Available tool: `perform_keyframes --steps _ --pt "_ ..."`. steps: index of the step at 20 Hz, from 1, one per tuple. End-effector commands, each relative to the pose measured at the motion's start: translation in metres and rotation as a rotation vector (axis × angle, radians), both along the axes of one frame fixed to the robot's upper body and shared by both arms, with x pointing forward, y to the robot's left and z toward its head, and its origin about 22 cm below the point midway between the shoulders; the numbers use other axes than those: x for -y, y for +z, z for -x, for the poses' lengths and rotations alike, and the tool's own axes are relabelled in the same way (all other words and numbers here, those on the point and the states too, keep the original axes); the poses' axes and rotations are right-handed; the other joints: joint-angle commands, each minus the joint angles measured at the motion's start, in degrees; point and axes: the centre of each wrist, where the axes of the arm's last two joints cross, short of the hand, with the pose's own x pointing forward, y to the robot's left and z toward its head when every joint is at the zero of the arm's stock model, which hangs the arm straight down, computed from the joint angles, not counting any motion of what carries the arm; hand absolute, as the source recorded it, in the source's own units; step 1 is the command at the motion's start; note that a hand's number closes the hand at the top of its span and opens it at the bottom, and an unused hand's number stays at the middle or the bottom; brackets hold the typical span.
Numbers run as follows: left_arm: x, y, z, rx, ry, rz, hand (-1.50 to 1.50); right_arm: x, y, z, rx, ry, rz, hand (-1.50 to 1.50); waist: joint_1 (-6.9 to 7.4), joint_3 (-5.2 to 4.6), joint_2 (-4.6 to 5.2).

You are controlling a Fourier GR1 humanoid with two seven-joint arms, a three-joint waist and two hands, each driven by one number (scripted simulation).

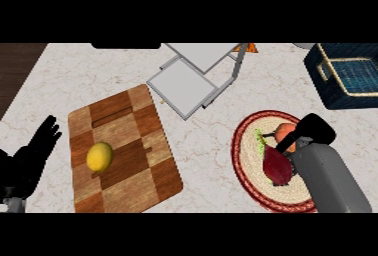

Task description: Pick the squash from the placemat and place it in the tiered shelf

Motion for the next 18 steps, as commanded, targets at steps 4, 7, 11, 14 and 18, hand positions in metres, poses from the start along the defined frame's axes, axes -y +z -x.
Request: perform_keyframes --steps 4,7,11,14,18 --pt "-0.007 -0.005 0.002 0.009 0.007 -0.011 0.0 -0.004 -0.027 0.013 -0.054 -0.04 0.076 1.5 0.02 0.21 0.37" --pt "0.006 0.005 -0.012 -0.003 0.005 0.005 0.0 0.003 -0.025 0.006 -0.054 -0.027 0.106 1.5 0.16 0.23 0.43" --pt "0.016 0.006 -0.013 0.008 0.0 0.002 0.0 0.006 0.004 0.002 -0.002 0.004 0.185 1.5 -0.11 0.21 0.27" --pt "0.007 -0.008 -0.005 -0.016 -0.006 0.007 0.0 -0.084 0.025 0.001 0.105 0.09 0.177 1.5 -0.1 0.14 0.19" --pt "0.025 0.004 -0.024 0.003 -0.123 0.005 0.0 -0.176 0.075 -0.017 0.263 0.359 0.109 1.5 7.0 0.19 1.61"
